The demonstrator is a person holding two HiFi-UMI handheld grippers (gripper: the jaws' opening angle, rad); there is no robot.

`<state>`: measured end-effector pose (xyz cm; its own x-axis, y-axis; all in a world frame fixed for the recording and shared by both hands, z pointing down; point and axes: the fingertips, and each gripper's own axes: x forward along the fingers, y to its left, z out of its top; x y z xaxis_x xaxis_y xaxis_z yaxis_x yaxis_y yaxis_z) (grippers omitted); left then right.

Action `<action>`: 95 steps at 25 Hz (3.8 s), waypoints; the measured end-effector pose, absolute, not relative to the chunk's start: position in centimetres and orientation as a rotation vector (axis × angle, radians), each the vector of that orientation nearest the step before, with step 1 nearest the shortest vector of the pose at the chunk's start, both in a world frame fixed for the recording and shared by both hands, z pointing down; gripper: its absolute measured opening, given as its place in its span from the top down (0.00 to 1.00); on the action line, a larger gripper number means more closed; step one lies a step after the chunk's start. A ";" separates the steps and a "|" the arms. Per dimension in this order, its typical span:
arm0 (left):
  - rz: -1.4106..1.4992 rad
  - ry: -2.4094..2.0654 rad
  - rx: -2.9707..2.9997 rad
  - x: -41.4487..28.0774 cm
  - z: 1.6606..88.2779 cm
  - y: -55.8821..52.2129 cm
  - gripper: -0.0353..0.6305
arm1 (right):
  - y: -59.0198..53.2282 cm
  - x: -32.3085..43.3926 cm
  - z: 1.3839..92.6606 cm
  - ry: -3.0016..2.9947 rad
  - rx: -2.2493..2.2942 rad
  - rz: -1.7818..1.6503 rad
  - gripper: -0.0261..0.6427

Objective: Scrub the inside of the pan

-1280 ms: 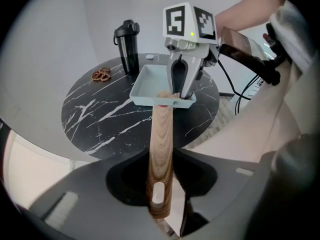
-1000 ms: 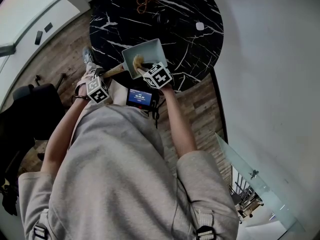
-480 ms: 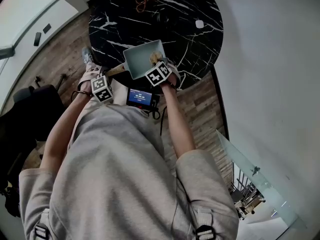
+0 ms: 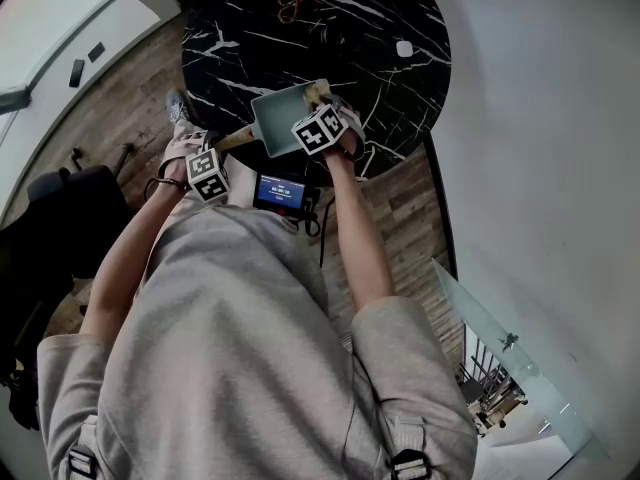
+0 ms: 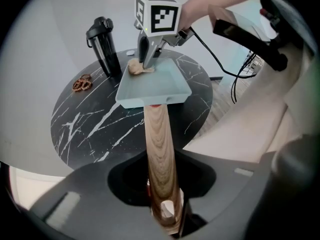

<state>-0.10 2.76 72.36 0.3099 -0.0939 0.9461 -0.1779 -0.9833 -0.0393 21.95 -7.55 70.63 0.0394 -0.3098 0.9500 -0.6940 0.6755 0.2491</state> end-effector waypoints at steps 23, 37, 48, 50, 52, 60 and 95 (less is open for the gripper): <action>1.766 -0.349 2.389 -0.7 72.2 3.0 0.78 | -3.8 26.3 67.2 -1.630 1.200 0.467 0.81; 1.436 -0.390 2.517 -3.2 67.8 4.1 0.69 | 7.0 21.9 66.0 -1.873 1.615 1.011 0.80; 1.330 -0.367 2.622 -9.6 65.2 9.7 0.75 | 13.2 12.0 64.6 -1.886 1.613 0.980 0.80; 1.296 -0.381 2.654 -10.3 64.3 10.5 0.76 | 14.1 10.6 63.7 -1.895 1.628 0.957 0.80; 1.244 -0.407 2.687 -10.8 63.2 11.3 0.77 | 15.0 9.3 62.8 -1.913 1.644 0.934 0.80; 1.003 -0.475 2.889 -12.2 56.9 14.4 0.81 | 18.6 4.0 58.0 -2.003 1.739 0.856 0.79; 0.246 -0.884 3.098 -15.5 42.1 17.3 0.93 | 22.1 -5.5 38.1 -2.434 1.871 0.362 0.80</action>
